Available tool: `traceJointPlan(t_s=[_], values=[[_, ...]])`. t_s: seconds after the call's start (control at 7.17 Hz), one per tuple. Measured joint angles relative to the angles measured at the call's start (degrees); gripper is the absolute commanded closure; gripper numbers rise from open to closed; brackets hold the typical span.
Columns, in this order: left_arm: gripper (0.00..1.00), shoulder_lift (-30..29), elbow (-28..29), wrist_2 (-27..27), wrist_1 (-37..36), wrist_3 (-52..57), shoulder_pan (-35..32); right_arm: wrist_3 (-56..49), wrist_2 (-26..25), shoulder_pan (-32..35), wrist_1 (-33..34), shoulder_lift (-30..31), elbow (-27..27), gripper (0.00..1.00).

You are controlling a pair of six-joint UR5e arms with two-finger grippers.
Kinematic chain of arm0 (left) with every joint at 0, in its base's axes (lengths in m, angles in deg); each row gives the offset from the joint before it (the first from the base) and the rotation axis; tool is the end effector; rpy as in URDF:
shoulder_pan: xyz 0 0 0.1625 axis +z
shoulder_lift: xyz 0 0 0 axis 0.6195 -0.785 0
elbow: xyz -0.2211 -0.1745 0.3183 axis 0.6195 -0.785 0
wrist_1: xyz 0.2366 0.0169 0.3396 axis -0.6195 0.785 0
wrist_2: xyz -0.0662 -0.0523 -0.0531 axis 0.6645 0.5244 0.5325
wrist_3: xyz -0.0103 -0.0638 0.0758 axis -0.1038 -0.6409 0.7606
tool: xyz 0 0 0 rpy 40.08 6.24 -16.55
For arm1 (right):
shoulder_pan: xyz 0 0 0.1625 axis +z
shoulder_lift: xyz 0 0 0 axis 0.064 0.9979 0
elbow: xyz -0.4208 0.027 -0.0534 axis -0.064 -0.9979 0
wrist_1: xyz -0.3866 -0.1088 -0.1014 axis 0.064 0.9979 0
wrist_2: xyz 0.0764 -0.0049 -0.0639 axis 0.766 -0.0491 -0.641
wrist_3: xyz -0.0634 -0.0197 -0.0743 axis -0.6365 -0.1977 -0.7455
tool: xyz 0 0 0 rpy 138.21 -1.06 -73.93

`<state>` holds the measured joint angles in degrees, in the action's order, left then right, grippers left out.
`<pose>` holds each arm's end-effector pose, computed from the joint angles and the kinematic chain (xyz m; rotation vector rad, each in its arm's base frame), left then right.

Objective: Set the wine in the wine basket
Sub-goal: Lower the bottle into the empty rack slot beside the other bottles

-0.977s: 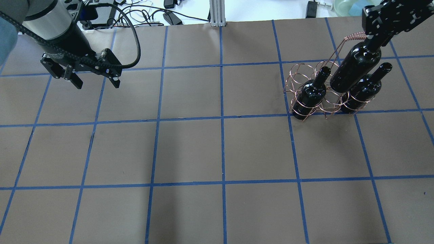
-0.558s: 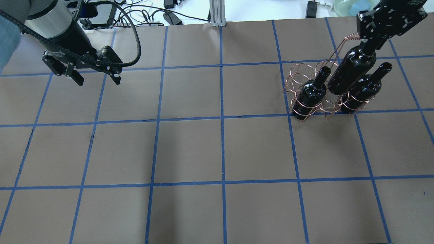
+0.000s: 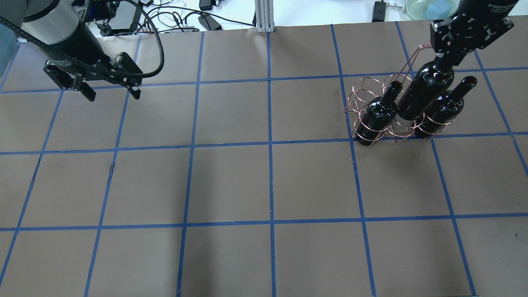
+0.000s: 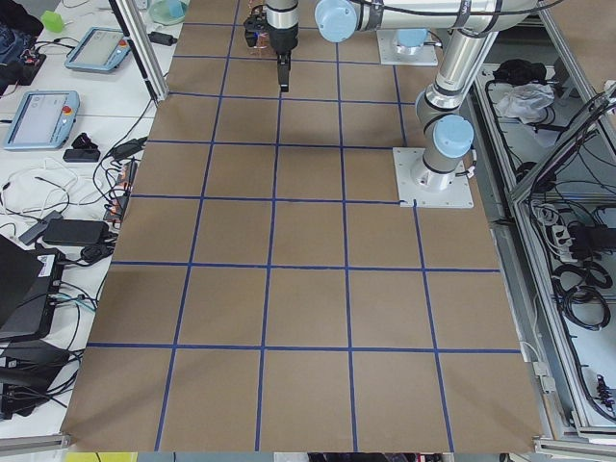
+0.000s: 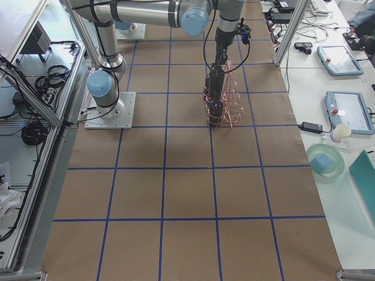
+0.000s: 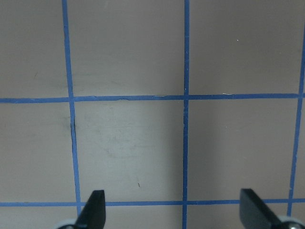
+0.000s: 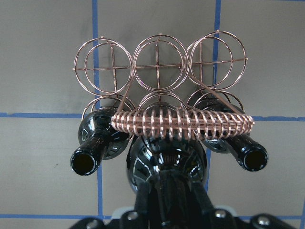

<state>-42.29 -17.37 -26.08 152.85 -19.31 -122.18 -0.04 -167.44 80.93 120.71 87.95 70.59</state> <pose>-0.0797 -0.5084 0.4895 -0.0040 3.1414 0.0094 0.0053 -0.5716 0.4951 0.0448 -3.1285 -0.0626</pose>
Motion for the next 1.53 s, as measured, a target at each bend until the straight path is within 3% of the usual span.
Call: traceJointPlan(t_s=[1.53], values=[[0.00, 0.88, -1.80, 0.39, 0.67, -0.46, -0.71, -0.90, -0.14, -0.16, 3.91, -3.49, 0.89, 1.00]])
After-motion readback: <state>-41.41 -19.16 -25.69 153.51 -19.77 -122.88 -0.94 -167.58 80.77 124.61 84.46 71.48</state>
